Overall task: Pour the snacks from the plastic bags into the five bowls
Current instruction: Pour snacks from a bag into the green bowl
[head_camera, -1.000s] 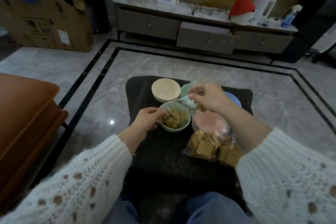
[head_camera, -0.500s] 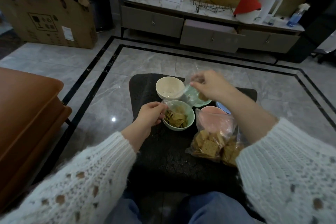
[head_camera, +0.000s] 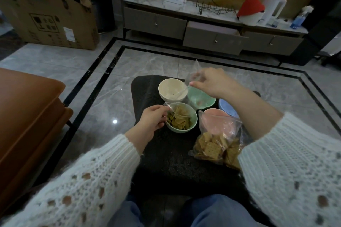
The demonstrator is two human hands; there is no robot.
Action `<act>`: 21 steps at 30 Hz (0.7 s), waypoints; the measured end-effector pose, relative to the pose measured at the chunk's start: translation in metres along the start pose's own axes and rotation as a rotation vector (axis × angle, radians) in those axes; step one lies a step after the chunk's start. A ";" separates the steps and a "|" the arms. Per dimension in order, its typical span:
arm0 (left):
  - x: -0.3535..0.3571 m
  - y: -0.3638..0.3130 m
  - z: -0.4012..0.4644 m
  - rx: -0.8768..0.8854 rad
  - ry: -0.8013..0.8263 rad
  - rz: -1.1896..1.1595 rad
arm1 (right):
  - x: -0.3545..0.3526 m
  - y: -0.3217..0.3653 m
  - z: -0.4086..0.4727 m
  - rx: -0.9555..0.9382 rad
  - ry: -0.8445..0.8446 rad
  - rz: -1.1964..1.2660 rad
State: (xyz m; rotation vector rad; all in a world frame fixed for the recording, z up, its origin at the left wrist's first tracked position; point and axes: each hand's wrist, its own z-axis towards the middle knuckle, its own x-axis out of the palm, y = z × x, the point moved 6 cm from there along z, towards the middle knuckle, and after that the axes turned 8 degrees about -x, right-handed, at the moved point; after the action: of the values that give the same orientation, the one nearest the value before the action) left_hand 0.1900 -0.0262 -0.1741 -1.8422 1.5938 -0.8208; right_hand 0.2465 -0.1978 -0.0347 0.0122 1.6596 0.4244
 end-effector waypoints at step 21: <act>0.003 -0.020 -0.012 0.137 -0.007 -0.041 | -0.021 0.005 -0.025 -0.018 -0.057 -0.014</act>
State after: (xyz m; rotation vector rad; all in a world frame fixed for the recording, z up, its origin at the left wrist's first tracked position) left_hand 0.1945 -0.0271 -0.1512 -1.7834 1.4625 -0.9173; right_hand 0.2241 -0.2046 -0.0114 -0.0012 1.5985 0.4245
